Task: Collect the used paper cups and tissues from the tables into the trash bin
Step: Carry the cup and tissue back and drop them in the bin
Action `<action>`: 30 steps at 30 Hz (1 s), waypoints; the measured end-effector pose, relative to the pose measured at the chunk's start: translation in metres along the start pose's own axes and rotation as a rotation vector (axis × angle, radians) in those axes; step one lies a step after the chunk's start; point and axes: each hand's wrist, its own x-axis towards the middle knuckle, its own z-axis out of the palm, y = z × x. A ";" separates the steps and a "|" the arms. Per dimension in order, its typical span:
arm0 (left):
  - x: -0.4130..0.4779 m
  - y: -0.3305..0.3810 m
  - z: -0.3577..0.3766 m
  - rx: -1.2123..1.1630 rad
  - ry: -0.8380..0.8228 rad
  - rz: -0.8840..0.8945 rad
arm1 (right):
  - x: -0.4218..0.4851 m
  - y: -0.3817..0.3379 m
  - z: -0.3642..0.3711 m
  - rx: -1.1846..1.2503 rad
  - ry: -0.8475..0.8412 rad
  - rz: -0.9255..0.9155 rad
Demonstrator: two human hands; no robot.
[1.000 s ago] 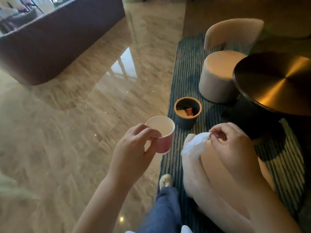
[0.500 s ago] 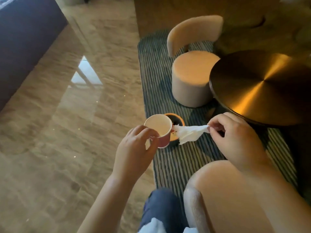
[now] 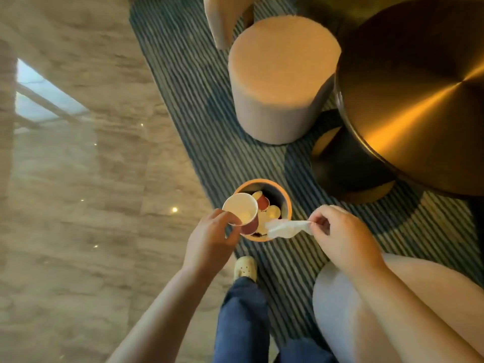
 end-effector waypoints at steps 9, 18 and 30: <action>0.129 -0.091 0.102 -0.004 -0.065 -0.037 | 0.101 0.056 0.136 -0.018 -0.176 0.102; 0.166 -0.174 0.235 0.013 -0.082 -0.171 | 0.155 0.139 0.268 0.034 -0.270 0.281; 0.159 -0.205 0.293 0.139 -0.311 -0.205 | 0.143 0.167 0.320 0.140 -0.225 0.337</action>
